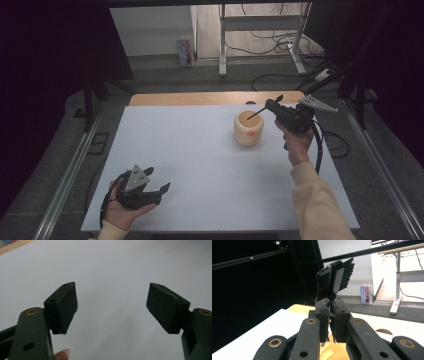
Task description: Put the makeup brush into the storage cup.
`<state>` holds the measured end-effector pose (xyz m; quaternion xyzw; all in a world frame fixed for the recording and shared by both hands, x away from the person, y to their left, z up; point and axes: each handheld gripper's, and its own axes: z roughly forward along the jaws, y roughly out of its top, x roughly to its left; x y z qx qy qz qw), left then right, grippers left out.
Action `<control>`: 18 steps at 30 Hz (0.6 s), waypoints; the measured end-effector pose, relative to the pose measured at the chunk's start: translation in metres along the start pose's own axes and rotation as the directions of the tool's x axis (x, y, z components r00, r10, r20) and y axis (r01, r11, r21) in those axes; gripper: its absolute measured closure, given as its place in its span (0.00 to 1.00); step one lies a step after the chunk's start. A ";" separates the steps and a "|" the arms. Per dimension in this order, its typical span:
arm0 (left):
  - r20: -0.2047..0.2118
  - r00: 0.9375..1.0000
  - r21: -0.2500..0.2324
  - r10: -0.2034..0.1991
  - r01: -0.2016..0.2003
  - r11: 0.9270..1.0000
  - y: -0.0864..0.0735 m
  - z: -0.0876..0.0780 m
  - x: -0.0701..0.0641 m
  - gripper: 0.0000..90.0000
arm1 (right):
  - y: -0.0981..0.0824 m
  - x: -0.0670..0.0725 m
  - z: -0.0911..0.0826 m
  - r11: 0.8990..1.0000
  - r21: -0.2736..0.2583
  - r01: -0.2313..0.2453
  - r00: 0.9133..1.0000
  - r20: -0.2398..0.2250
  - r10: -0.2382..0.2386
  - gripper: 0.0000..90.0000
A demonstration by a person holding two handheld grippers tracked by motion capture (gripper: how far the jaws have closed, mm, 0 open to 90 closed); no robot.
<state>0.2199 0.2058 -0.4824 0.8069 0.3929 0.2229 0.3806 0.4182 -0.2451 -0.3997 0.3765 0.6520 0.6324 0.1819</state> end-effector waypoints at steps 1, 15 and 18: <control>-0.001 1.000 0.000 0.000 0.000 1.000 0.000 0.000 0.000 0.28 | -0.001 0.000 0.002 1.000 0.006 0.004 1.000 0.001 -0.004 0.94; -0.003 1.000 0.006 0.001 -0.001 1.000 -0.001 0.000 0.001 0.28 | -0.011 0.000 0.019 0.996 0.072 0.048 0.998 0.028 -0.050 0.94; -0.002 1.000 0.007 0.002 -0.002 1.000 -0.001 0.000 0.001 0.28 | -0.013 0.000 0.022 0.993 0.098 0.072 0.996 0.051 -0.077 0.94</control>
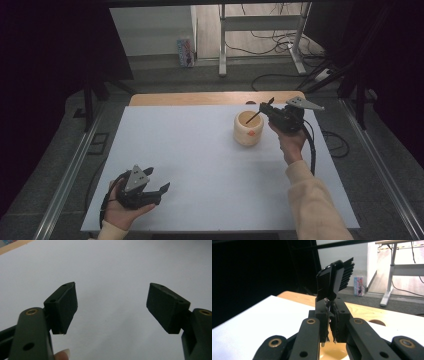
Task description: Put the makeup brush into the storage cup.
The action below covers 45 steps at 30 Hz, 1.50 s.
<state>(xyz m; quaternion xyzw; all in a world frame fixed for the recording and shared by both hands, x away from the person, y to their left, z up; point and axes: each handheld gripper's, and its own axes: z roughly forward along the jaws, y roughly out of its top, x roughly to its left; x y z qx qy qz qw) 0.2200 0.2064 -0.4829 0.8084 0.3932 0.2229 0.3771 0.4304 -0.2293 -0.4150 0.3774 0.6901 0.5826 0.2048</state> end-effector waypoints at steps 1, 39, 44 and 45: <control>0.000 1.000 0.001 0.000 0.000 1.000 0.000 0.000 0.000 0.28 | -0.001 0.000 0.001 1.000 0.010 0.002 1.000 0.005 -0.002 0.94; 0.001 1.000 0.008 0.007 -0.007 1.000 0.000 0.000 0.002 0.28 | -0.010 0.008 0.018 0.991 0.131 0.033 0.997 0.064 -0.041 0.19; 0.002 1.000 0.006 0.007 -0.007 1.000 0.001 0.001 0.003 0.28 | -0.010 0.010 0.017 0.988 0.146 0.041 0.997 0.052 -0.049 0.18; 0.003 1.000 0.006 0.007 -0.007 1.000 0.001 0.001 0.003 0.28 | -0.010 0.010 0.017 0.988 0.149 0.042 0.997 0.050 -0.050 0.18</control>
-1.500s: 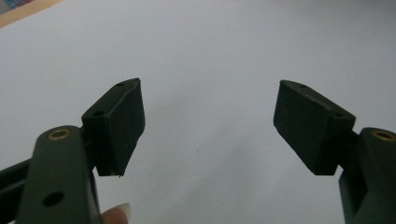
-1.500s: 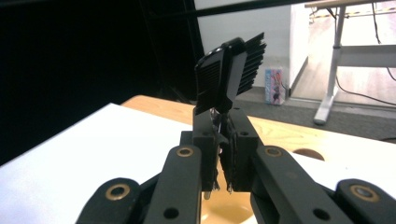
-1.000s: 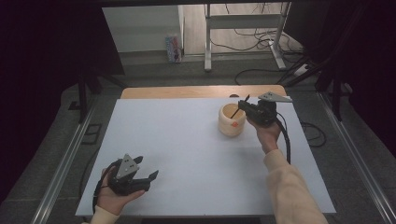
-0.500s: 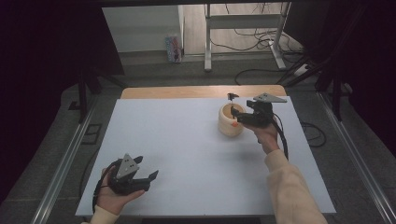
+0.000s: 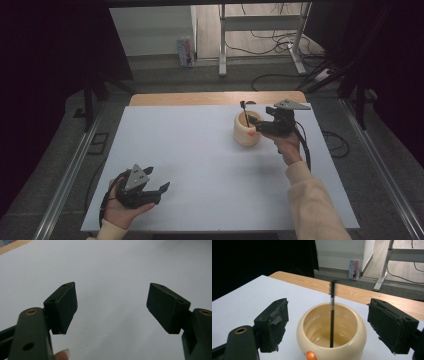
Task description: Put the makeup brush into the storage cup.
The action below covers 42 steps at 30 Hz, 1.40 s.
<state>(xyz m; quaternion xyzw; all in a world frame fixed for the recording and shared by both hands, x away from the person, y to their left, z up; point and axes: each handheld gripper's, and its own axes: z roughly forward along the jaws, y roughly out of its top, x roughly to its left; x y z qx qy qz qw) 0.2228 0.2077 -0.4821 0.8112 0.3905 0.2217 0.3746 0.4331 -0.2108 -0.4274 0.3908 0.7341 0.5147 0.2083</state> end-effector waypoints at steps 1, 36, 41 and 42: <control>0.002 1.000 0.000 -0.001 0.001 1.000 0.000 0.000 0.000 0.28 | 0.000 0.001 -0.001 1.000 0.004 0.006 1.000 0.001 -0.006 0.18; 0.005 1.000 0.003 -0.003 0.003 1.000 0.004 0.006 0.005 0.27 | -0.020 0.018 -0.074 0.988 0.078 0.130 0.989 -0.077 -0.124 0.20; 0.007 1.000 0.004 -0.004 0.004 1.000 0.003 0.005 0.005 0.27 | -0.036 0.017 -0.091 0.990 0.091 0.110 0.992 -0.079 -0.103 0.20; 0.007 1.000 0.007 -0.004 0.004 1.000 0.002 0.005 0.006 0.27 | -0.039 0.017 -0.094 0.989 0.094 0.112 0.991 -0.078 -0.105 0.20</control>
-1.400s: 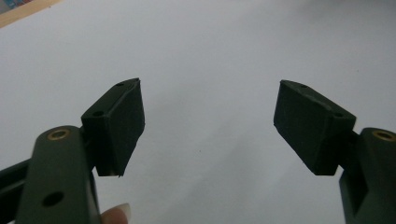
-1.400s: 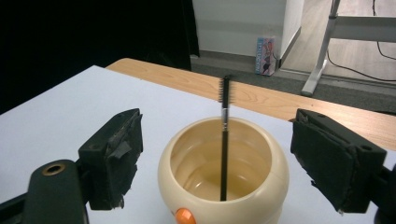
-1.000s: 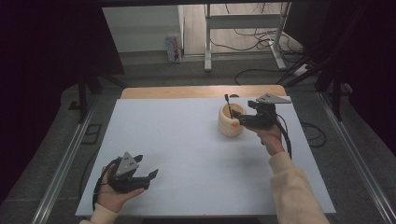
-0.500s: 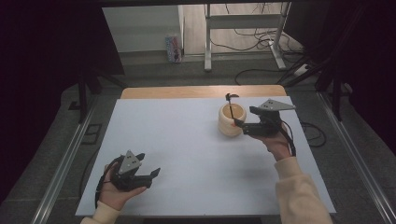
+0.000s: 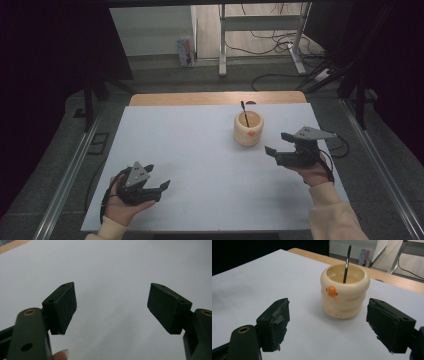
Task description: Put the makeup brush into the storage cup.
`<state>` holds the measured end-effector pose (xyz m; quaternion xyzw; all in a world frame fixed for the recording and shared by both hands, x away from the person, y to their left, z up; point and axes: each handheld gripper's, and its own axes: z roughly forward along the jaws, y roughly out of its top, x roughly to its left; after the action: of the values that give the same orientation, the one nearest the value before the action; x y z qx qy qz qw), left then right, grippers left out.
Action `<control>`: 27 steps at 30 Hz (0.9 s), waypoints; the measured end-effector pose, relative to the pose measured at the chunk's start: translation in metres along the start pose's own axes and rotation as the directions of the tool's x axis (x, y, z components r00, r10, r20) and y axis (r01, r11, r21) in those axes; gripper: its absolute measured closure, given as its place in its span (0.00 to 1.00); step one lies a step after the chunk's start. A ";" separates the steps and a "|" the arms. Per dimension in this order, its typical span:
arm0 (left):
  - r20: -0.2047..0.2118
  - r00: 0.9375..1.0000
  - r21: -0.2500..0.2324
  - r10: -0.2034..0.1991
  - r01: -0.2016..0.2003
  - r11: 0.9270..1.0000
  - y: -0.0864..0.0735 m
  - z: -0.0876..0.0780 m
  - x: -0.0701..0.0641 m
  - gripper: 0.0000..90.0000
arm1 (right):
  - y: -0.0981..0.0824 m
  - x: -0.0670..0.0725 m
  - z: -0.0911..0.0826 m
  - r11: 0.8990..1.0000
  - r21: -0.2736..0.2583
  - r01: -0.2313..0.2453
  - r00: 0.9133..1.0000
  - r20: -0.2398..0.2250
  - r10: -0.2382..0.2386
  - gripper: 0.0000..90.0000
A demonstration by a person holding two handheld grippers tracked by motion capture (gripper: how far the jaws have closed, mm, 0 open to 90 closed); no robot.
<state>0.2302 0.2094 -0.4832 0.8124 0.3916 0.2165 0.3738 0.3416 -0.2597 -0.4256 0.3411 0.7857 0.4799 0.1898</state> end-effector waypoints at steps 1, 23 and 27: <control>0.000 1.000 0.001 0.000 0.000 1.000 0.000 0.000 0.000 0.27 | -0.005 0.001 -0.004 1.000 0.003 -0.001 1.000 -0.003 0.001 0.20; -0.002 1.000 0.038 -0.014 0.014 0.999 -0.001 0.004 0.000 0.25 | -0.073 0.005 -0.038 0.991 0.129 -0.035 0.999 0.019 0.033 0.19; -0.005 1.000 0.044 -0.023 0.024 0.999 -0.002 0.004 0.001 0.25 | -0.071 0.007 -0.036 0.991 0.130 -0.027 1.000 0.010 0.026 0.19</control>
<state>0.2326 0.2092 -0.4876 0.8153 0.4068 0.2054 0.3572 0.2896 -0.2989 -0.4709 0.3651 0.8100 0.4286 0.1639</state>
